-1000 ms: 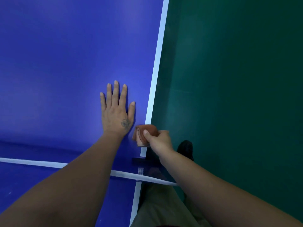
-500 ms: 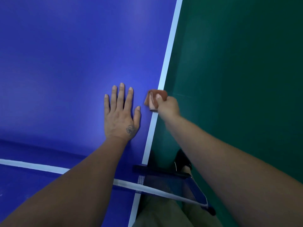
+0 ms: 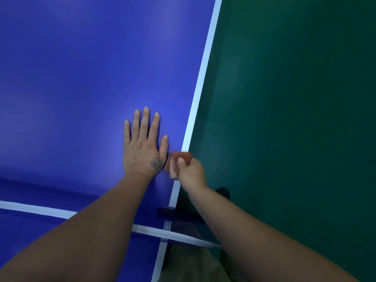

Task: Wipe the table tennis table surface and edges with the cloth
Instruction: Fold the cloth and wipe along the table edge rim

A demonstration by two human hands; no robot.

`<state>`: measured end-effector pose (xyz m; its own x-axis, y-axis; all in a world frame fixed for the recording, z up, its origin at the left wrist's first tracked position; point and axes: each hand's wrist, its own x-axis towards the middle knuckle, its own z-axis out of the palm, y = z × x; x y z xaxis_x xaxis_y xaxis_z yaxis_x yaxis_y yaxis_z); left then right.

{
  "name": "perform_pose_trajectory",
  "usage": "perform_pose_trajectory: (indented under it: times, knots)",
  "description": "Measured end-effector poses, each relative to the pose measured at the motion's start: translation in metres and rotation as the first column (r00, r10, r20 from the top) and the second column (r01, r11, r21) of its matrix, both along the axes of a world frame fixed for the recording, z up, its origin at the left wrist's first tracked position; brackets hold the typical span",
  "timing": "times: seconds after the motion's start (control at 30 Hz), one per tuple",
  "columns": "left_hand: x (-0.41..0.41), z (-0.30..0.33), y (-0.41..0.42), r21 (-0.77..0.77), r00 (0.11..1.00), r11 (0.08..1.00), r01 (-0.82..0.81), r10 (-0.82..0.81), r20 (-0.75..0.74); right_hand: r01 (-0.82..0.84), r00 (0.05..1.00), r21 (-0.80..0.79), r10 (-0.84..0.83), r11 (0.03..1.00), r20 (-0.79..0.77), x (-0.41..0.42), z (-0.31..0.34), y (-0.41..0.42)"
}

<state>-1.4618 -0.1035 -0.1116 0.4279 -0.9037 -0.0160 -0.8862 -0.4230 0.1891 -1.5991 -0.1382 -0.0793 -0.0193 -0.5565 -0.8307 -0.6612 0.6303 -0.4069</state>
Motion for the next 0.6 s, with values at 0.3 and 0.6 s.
perform_pose_trajectory:
  times: [0.3, 0.6]
  knots:
    - [-0.001, -0.003, 0.002, -0.047, 1.0, 0.999, 0.003, -0.002, 0.018, 0.071, 0.996, -0.146, -0.062, 0.987, 0.063, 0.039, 0.009, -0.141]
    - [0.003, 0.026, -0.037, -0.059, 0.997, 0.996, -0.074, 0.072, -0.032, -0.049, 0.988, -0.059, 0.057, 0.997, 0.146, 0.016, 0.01, -0.091]
